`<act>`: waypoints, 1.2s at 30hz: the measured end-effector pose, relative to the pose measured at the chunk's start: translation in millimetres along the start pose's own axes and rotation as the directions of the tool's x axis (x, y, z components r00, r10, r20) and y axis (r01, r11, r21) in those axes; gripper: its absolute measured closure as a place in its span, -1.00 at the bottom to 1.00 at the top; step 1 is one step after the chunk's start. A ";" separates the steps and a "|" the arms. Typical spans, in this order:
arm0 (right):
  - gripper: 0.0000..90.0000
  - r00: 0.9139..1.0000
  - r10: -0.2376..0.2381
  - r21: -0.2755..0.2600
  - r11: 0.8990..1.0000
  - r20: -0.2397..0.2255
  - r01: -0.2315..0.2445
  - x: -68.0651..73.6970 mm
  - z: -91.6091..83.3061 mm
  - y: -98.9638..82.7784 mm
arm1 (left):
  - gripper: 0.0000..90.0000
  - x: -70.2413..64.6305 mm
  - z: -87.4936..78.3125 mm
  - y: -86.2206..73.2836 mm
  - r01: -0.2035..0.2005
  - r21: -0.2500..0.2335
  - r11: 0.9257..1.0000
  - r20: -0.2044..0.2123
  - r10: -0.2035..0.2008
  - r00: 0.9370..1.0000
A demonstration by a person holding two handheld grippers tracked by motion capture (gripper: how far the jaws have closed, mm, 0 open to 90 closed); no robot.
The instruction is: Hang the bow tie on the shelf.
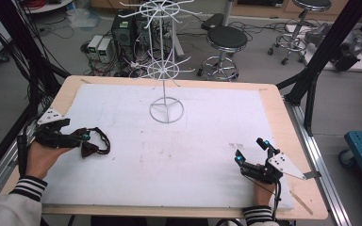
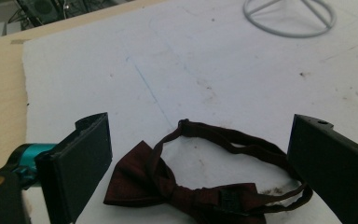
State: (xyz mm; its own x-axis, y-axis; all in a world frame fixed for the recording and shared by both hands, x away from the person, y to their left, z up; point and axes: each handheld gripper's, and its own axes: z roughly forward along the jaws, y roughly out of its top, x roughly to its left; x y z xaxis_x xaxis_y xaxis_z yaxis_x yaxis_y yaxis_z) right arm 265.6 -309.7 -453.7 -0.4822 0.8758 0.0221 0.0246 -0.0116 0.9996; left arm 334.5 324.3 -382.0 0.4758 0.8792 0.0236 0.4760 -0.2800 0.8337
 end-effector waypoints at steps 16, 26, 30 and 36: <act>-0.84 1.000 -0.001 0.001 1.000 0.002 0.001 0.1 0.0 0.0 | -0.83 10.7 15.6 -0.5 0.037 0.163 0.986 -0.021 -0.034 0.999; -0.84 1.000 0.000 -0.001 1.000 0.000 0.000 0.0 0.1 0.0 | -0.81 18.3 26.4 -4.4 0.083 0.255 0.963 -0.050 -0.072 0.996; -0.84 1.000 0.003 0.000 1.000 0.001 -0.003 0.0 0.0 0.0 | -0.78 21.1 30.3 -6.0 0.113 0.282 0.953 -0.071 -0.096 0.993; -0.84 1.000 0.004 0.000 1.000 0.001 -0.004 0.0 0.0 0.0 | -0.71 20.5 33.9 -6.1 0.127 0.300 0.945 -0.077 -0.109 0.991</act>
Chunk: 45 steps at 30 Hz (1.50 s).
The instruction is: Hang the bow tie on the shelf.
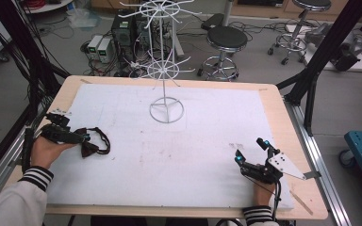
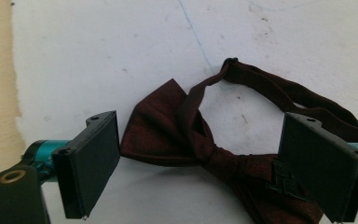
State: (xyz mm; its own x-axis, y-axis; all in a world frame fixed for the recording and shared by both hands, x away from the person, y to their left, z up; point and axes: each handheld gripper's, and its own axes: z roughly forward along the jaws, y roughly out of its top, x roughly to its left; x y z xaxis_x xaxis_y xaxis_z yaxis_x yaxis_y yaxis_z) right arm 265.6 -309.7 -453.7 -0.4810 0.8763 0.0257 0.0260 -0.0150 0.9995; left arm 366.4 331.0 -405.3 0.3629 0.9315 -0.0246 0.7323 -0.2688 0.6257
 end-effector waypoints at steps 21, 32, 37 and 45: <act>-0.84 1.000 0.000 -0.001 1.000 -0.001 0.000 -0.1 0.0 0.0 | -0.34 -6.1 9.2 0.6 0.012 0.083 0.996 -0.012 -0.011 1.000; -0.84 1.000 0.002 -0.001 1.000 -0.002 -0.002 0.0 -0.1 -0.1 | 0.09 -9.7 12.6 0.5 0.013 0.123 0.992 -0.024 -0.011 1.000; -0.84 1.000 0.002 -0.001 1.000 -0.003 -0.002 0.0 -0.1 0.0 | 0.36 -10.7 13.8 -0.2 -0.007 0.120 0.993 -0.027 0.010 1.000; -0.84 1.000 0.001 0.000 1.000 -0.002 -0.001 0.0 -0.1 -0.1 | 0.70 -14.1 12.5 -0.2 -0.050 0.113 0.992 -0.028 0.054 0.998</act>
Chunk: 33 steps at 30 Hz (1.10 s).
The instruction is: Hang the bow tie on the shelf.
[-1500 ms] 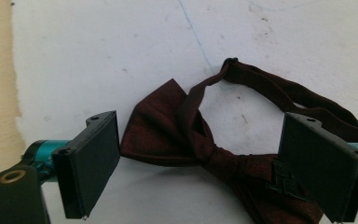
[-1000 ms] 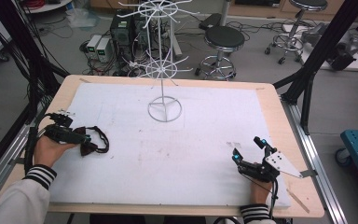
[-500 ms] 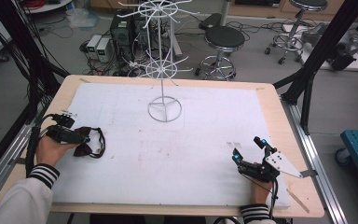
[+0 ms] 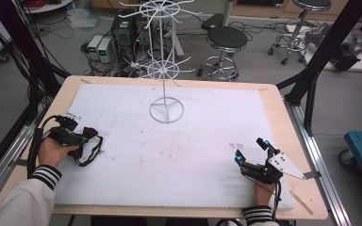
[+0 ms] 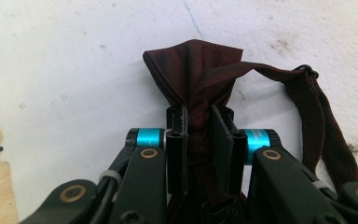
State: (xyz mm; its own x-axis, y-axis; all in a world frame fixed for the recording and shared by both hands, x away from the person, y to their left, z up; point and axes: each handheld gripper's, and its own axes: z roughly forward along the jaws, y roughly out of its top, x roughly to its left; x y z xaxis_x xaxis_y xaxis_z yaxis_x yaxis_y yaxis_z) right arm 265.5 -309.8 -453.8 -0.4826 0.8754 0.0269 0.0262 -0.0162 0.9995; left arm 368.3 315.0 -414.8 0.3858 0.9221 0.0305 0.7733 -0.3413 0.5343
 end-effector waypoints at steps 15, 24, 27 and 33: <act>-0.84 1.000 -0.005 -0.001 1.000 0.000 0.005 0.0 0.2 0.0 | 0.72 0.8 -8.1 0.1 -0.021 -0.067 0.998 0.049 0.024 0.999; -0.84 1.000 -0.006 0.000 1.000 0.000 0.006 0.0 0.1 0.1 | 0.72 3.9 -17.4 0.8 -0.001 -0.169 0.986 0.114 0.021 0.993; -0.84 1.000 -0.010 -0.001 1.000 0.001 0.010 0.0 0.2 0.1 | 0.72 5.3 -21.0 1.1 0.016 -0.201 0.979 0.153 0.016 0.988; -0.84 1.000 -0.010 0.000 1.000 0.000 0.010 0.0 0.3 0.1 | 0.72 4.4 -28.1 1.6 0.027 -0.281 0.959 0.201 0.031 0.979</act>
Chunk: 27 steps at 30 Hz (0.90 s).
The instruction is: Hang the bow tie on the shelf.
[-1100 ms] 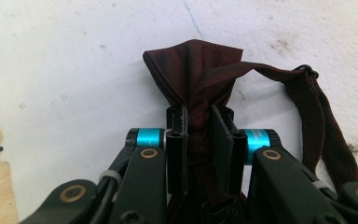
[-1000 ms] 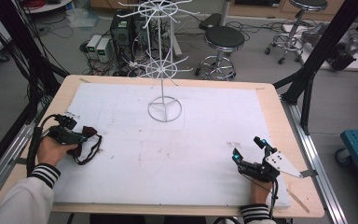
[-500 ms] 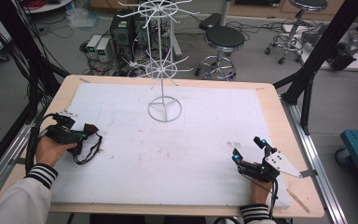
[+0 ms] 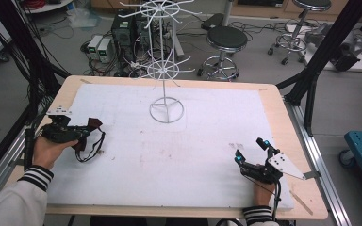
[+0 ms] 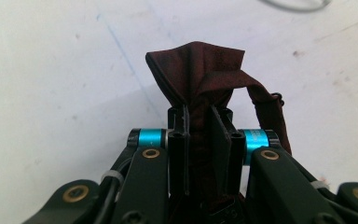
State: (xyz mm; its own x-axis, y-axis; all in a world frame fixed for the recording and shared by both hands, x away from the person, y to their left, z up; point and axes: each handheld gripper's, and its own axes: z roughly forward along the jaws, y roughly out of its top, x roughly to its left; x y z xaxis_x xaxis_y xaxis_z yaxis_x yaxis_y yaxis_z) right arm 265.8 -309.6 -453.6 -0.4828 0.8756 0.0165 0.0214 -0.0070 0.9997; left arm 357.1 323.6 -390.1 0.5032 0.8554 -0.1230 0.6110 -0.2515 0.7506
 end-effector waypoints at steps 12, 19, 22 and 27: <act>-0.84 1.000 -0.002 0.002 1.000 0.000 0.002 0.4 0.0 0.0 | 0.72 -10.5 -15.5 27.6 -0.054 -0.119 0.991 0.056 0.061 0.997; -0.84 1.000 -0.006 0.001 1.000 0.000 0.006 0.2 0.1 0.0 | 0.72 -16.2 -25.2 48.4 -0.075 -0.164 0.984 0.064 0.086 0.994; -0.84 1.000 -0.003 0.002 1.000 0.000 0.003 0.4 0.0 -0.1 | 0.72 -18.8 -27.9 55.1 -0.076 -0.186 0.980 0.065 0.089 0.994; -0.84 1.000 -0.002 0.001 1.000 0.000 0.002 0.7 0.2 0.0 | 0.72 -23.2 -31.5 67.1 -0.094 -0.205 0.974 0.072 0.111 0.991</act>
State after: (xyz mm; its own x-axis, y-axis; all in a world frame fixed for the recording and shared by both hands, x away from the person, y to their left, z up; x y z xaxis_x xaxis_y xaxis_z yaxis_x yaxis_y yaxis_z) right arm 265.7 -308.9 -453.7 -0.4831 0.8755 0.0148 0.0214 -0.0051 0.9998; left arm 367.2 301.2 -316.3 0.6110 0.7870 -0.0854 0.4226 -0.2331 0.8758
